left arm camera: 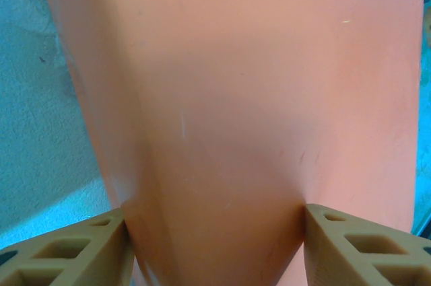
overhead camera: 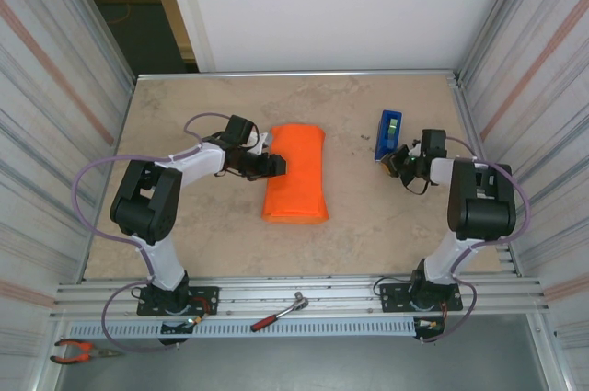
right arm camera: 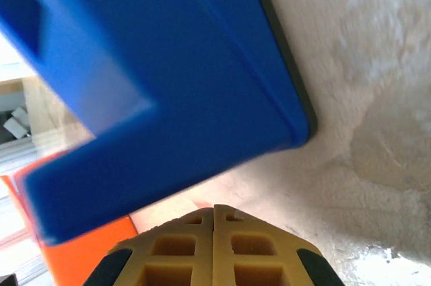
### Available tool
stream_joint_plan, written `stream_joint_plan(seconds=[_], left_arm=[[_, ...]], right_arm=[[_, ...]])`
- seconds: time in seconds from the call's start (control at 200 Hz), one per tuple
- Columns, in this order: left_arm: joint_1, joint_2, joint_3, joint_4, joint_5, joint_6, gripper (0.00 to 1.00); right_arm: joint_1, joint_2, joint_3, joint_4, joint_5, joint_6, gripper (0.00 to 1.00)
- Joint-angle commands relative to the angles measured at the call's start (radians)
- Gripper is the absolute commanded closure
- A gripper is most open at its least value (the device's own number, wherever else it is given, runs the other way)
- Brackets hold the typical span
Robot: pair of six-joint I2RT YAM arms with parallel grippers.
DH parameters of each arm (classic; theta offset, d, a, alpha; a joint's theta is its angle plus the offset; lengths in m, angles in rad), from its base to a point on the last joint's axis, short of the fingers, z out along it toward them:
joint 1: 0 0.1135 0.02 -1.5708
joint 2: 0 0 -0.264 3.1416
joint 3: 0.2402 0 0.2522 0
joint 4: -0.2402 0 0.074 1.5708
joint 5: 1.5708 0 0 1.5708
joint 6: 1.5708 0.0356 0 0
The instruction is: Wrap the gift box in paper
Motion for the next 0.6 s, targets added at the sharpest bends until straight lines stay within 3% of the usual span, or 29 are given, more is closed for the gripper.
stream_joint_plan(seconds=[0.0, 0.306, 0.596], left_arm=[[-0.037, 0.105, -0.075, -0.144, -0.161, 0.008, 0.39], [-0.037, 0.104, -0.074, -0.146, -0.164, 0.012, 0.39], [-0.037, 0.105, -0.076, -0.144, -0.162, 0.011, 0.39]], right_arm=[[0.014, -0.003, -0.015, -0.007, -0.008, 0.038, 1.0], [0.104, -0.143, 0.069, -0.142, -0.02, -0.033, 1.0], [0.333, -0.071, 0.247, -0.237, -0.058, -0.098, 1.0]])
